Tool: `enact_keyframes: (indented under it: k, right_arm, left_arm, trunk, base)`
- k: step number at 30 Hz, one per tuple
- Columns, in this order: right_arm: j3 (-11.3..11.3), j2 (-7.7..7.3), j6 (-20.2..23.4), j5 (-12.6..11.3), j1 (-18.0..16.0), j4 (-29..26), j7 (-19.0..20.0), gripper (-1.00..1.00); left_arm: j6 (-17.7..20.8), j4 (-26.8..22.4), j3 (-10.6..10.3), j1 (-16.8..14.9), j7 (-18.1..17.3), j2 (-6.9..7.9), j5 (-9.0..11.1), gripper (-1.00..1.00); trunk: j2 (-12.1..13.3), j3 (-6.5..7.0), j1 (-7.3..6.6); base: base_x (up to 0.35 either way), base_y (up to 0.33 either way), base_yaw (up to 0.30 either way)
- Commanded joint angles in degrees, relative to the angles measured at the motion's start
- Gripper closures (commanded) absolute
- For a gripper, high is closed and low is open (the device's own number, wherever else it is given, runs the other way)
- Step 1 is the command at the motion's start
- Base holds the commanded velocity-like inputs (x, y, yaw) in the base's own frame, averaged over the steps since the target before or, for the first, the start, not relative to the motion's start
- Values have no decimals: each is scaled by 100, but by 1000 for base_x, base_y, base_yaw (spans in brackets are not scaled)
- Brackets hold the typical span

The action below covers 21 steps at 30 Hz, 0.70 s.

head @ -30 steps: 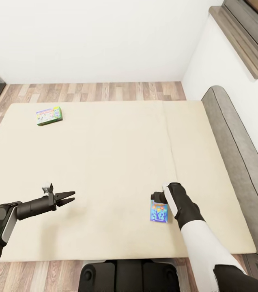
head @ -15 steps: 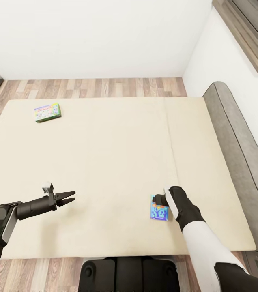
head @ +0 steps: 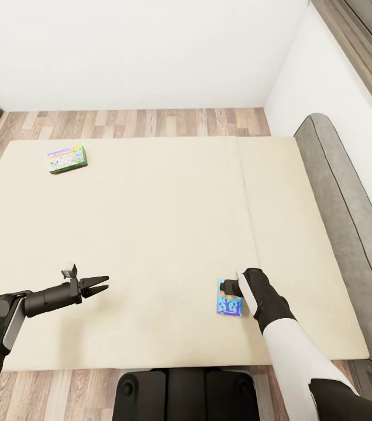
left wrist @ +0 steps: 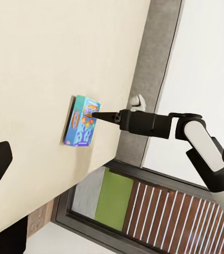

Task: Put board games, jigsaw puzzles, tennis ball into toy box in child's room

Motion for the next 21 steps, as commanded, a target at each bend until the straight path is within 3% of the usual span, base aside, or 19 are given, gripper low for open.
enact_keyframes:
  k: [1, 15, 21]
  right_arm:
    - [-20, 7, 21, -21, -2, -7, -25, -100]
    - [-20, 8, 19, -21, -2, -9, -25, -100]
    - [-20, 8, 19, -21, -2, -9, -25, -100]
  left_arm:
    - [51, 2, 0, -2, -9, 1, 13, -100]
    - [93, -60, -4, 8, -69, 19, 24, -100]
    - [172, -131, -14, 18, -372, 53, 35, -100]
  trunk:
    - [-9, -7, 3]
    - [-9, -9, 3]
    - [-9, -9, 3]
  base:
    - [0, 0, 0]
    - [0, 0, 0]
    - [0, 0, 0]
